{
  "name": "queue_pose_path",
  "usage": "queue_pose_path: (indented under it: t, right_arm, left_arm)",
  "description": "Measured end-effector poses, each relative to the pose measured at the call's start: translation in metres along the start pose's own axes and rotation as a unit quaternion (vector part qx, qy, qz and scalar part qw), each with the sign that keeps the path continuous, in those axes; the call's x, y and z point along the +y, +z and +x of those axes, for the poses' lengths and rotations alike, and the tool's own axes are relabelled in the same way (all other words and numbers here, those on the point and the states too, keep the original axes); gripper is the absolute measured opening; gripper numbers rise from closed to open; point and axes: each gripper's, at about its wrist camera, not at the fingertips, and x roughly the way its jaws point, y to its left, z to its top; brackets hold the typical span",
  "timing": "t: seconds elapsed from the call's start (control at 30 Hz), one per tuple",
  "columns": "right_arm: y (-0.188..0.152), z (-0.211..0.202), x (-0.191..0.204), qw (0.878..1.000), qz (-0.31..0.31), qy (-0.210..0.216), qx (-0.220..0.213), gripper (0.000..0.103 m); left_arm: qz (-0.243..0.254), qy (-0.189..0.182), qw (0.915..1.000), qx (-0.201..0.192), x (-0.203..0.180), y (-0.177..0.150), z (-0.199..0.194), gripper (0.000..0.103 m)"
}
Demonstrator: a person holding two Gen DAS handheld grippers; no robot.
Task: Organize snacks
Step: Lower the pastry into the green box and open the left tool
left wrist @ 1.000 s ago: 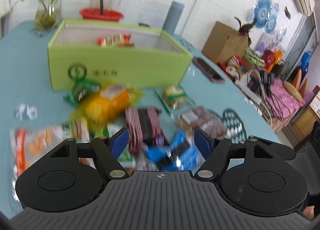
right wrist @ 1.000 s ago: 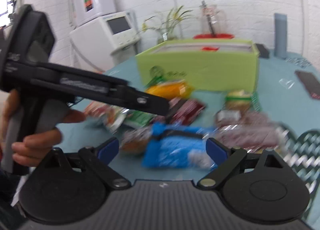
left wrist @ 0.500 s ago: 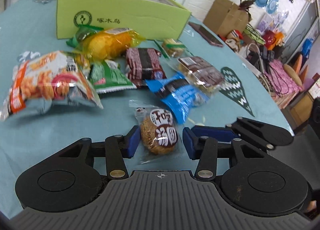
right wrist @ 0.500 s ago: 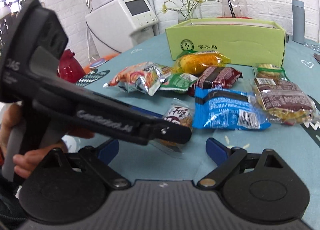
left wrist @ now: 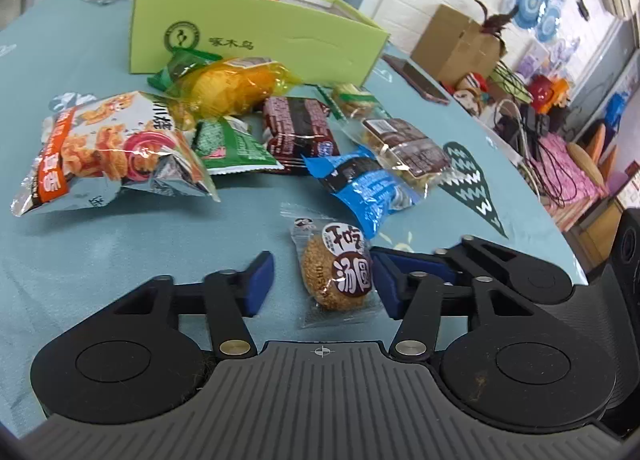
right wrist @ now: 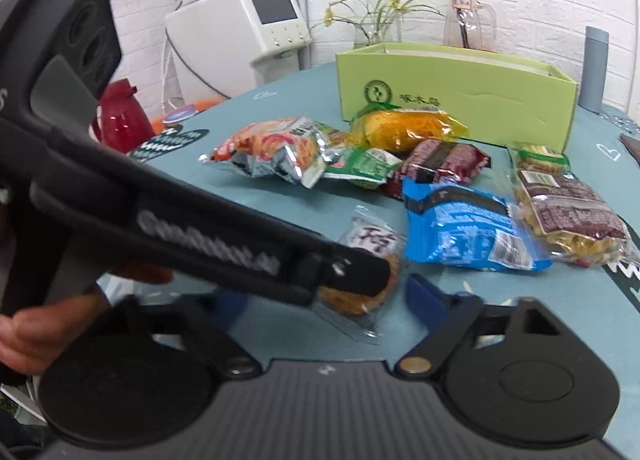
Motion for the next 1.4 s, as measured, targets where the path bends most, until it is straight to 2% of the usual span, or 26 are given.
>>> queue_pose_path:
  t: [0.03,0.07,0.17,0.27,0.37,0.5,0.67,0.8,0.9,0.93,1.03,1.07,1.13,1.23,1.4]
  right_arm:
    - [0.002,0.000,0.002,1.000,0.000,-0.009,0.001,0.069]
    - [0.003,-0.001,0.004,1.000,-0.003,-0.012,0.002,0.068]
    - [0.009,-0.010,0.002,1.000,0.009,0.008,-0.008,0.065]
    - [0.027,-0.016,0.005,0.999,-0.008,0.003,-0.033,0.066]
    - [0.054,-0.013,-0.005,0.998,-0.027,-0.008,-0.054,0.066]
    - [0.104,-0.004,-0.035,0.995,-0.049,-0.032,-0.085,0.068]
    - [0.167,0.014,-0.090,0.991,-0.054,-0.068,-0.100,0.068]
    - [0.199,0.045,-0.135,0.992,-0.051,-0.086,-0.076,0.067]
    - [0.207,0.076,-0.162,0.994,-0.041,-0.090,-0.049,0.067]
    - [0.206,0.086,-0.172,0.994,-0.038,-0.091,-0.041,0.066]
    - [0.199,0.100,-0.187,0.994,-0.030,-0.097,-0.036,0.070]
    - [0.194,0.096,-0.188,0.994,-0.029,-0.100,-0.045,0.071]
    - [0.187,0.080,-0.187,0.992,-0.027,-0.102,-0.067,0.082]
    - [0.175,0.053,-0.176,0.990,-0.036,-0.108,-0.089,0.091]
    - [0.142,0.003,-0.135,0.988,-0.061,-0.100,-0.103,0.092]
  left_arm:
    - [-0.002,-0.010,0.9999,0.004,-0.001,-0.002,0.000,0.015]
    - [-0.001,-0.009,0.9999,0.004,-0.002,-0.002,-0.001,0.013]
    - [-0.006,-0.007,1.0000,0.001,-0.005,0.002,-0.014,0.012]
    - [-0.006,-0.007,0.9998,-0.018,-0.009,0.018,-0.026,0.012]
    - [-0.002,-0.003,0.9993,-0.037,-0.011,0.049,-0.029,0.012]
    - [0.007,-0.007,0.9983,-0.058,-0.013,0.112,-0.020,0.012]
    - [0.045,-0.001,0.9956,-0.082,-0.028,0.198,0.015,0.012]
    - [0.055,-0.002,0.9956,-0.076,-0.028,0.248,0.062,0.012]
    - [0.051,0.001,0.9971,-0.056,-0.020,0.271,0.106,0.013]
    - [0.052,0.004,0.9973,-0.052,-0.015,0.274,0.120,0.017]
    - [0.047,0.021,0.9971,-0.057,-0.004,0.273,0.140,0.048]
    - [0.046,0.022,0.9966,-0.064,-0.002,0.269,0.138,0.054]
    - [0.050,0.027,0.9950,-0.082,-0.001,0.263,0.127,0.054]
    - [0.056,0.030,0.9925,-0.104,-0.008,0.253,0.102,0.059]
    - [0.076,0.011,0.9904,-0.115,-0.033,0.221,0.065,0.065]
